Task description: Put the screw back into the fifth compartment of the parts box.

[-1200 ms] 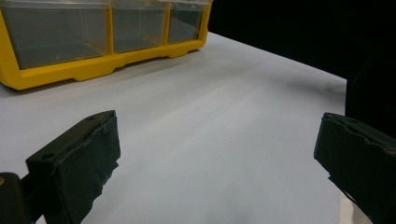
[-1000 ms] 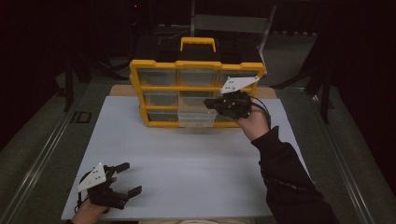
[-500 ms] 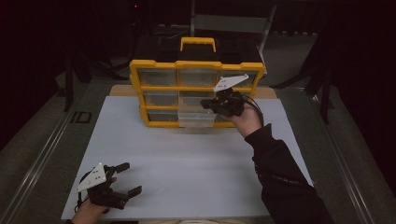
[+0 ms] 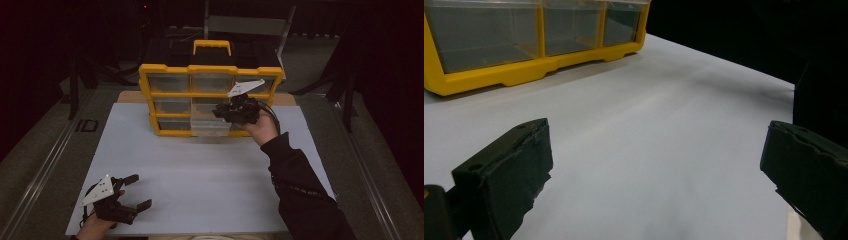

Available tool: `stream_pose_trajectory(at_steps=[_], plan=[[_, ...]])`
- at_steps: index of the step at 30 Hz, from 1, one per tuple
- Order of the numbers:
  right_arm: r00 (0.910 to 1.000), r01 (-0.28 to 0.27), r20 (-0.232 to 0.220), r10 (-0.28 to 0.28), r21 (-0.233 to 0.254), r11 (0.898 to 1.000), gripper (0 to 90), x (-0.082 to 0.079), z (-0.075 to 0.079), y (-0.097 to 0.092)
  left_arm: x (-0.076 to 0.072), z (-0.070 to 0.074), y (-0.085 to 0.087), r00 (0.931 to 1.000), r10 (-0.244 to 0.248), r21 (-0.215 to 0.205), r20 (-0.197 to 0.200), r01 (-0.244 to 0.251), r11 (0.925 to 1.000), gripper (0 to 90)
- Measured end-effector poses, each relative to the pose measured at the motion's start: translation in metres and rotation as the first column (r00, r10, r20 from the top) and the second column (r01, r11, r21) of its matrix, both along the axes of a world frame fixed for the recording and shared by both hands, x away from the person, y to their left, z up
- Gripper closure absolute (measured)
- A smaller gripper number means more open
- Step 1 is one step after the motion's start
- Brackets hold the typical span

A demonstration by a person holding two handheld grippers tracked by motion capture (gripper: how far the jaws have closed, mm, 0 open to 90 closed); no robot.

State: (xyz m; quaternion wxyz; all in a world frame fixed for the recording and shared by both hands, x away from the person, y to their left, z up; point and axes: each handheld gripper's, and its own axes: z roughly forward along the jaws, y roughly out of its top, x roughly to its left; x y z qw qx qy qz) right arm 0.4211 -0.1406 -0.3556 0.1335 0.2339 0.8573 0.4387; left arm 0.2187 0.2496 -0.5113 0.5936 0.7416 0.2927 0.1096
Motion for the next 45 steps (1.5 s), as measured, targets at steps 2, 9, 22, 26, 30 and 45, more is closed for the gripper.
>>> stream_pose_trajectory(at_steps=[2,9,22,26,30,45], plan=[[0.9999,0.003,0.011,-0.004,0.024,1.000,58.8,-0.005,0.006,-0.005,0.000,0.000,0.000,1.0000,0.000,0.001,0.000,0.000,1.0000,1.3],[0.9993,0.023,0.028,-0.025,0.078,0.997,35.6,-0.020,0.015,-0.016,0.000,0.000,0.000,1.0000,0.000,0.003,-0.001,0.000,1.0000,1.3],[0.9986,0.042,0.024,-0.046,0.149,0.988,14.4,-0.053,0.007,-0.050,0.000,0.000,-0.001,1.0000,0.000,0.006,-0.002,0.000,1.0000,1.3],[0.9978,0.059,0.019,-0.063,0.163,0.985,14.4,-0.061,-0.005,-0.063,0.000,0.000,-0.001,1.0000,0.000,0.004,-0.002,0.000,1.0000,1.3],[0.9980,0.063,-0.001,-0.064,0.153,0.986,14.3,-0.069,-0.024,-0.073,0.000,0.000,-0.001,1.0000,0.002,0.005,-0.001,-0.002,1.0000,1.3],[0.9939,0.096,-0.068,-0.087,0.137,0.986,14.7,-0.097,-0.090,-0.108,0.000,0.000,-0.001,1.0000,0.004,0.004,-0.003,-0.004,1.0000,1.3]])
